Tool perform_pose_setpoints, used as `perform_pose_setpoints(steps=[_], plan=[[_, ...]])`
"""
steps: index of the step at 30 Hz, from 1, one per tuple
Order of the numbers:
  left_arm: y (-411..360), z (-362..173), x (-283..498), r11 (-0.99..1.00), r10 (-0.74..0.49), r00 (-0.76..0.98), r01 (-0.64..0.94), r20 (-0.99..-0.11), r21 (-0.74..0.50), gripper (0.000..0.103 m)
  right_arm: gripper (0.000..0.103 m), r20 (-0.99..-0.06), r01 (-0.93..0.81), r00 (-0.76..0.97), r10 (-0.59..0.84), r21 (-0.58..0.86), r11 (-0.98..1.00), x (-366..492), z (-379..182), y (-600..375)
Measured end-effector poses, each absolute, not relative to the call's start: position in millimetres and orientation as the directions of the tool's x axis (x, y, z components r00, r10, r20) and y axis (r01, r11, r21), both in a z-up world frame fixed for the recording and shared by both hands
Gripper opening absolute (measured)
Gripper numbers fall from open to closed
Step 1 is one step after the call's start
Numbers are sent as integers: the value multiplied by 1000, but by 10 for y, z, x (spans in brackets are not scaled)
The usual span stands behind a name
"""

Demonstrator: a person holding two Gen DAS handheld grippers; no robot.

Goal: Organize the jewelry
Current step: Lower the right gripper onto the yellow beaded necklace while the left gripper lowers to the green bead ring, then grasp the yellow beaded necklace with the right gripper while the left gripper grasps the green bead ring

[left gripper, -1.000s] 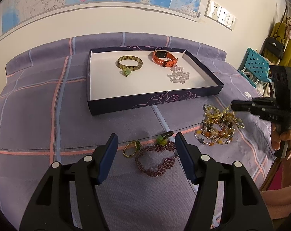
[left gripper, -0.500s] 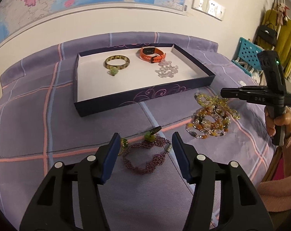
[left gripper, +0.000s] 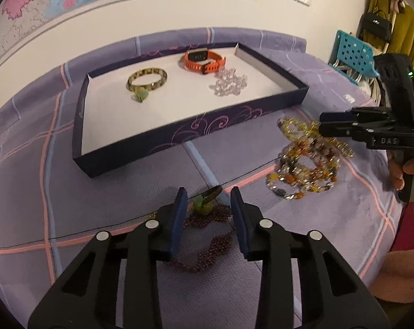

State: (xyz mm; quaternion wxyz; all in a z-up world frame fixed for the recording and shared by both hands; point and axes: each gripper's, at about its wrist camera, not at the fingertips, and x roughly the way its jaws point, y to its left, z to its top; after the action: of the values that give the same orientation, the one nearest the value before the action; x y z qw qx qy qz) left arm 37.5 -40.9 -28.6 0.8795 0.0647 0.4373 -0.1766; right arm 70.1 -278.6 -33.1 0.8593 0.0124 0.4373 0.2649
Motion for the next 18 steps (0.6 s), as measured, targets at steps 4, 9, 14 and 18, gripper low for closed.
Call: perform_pose_setpoints(steps=[4, 9, 14, 18], plan=[[-372, -300, 401, 931, -262, 553, 362, -791, -56, 26, 41, -754, -468, 489, 439, 198, 861, 683, -332, -2678], [-342, -308, 422, 934, -263, 556, 350, -789, -65, 21, 40, -774, -493, 525, 355, 64, 867, 635, -330, -2517], [-330, -297, 449, 939, -260, 560, 336, -786, -72, 13, 10, -776, -495, 514, 365, 80, 865, 657, -315, -2528], [-269, -252, 456, 940, -286, 563, 323, -775, -111, 13, 10, -762, -478, 502, 410, 150, 865, 679, -275, -2600]])
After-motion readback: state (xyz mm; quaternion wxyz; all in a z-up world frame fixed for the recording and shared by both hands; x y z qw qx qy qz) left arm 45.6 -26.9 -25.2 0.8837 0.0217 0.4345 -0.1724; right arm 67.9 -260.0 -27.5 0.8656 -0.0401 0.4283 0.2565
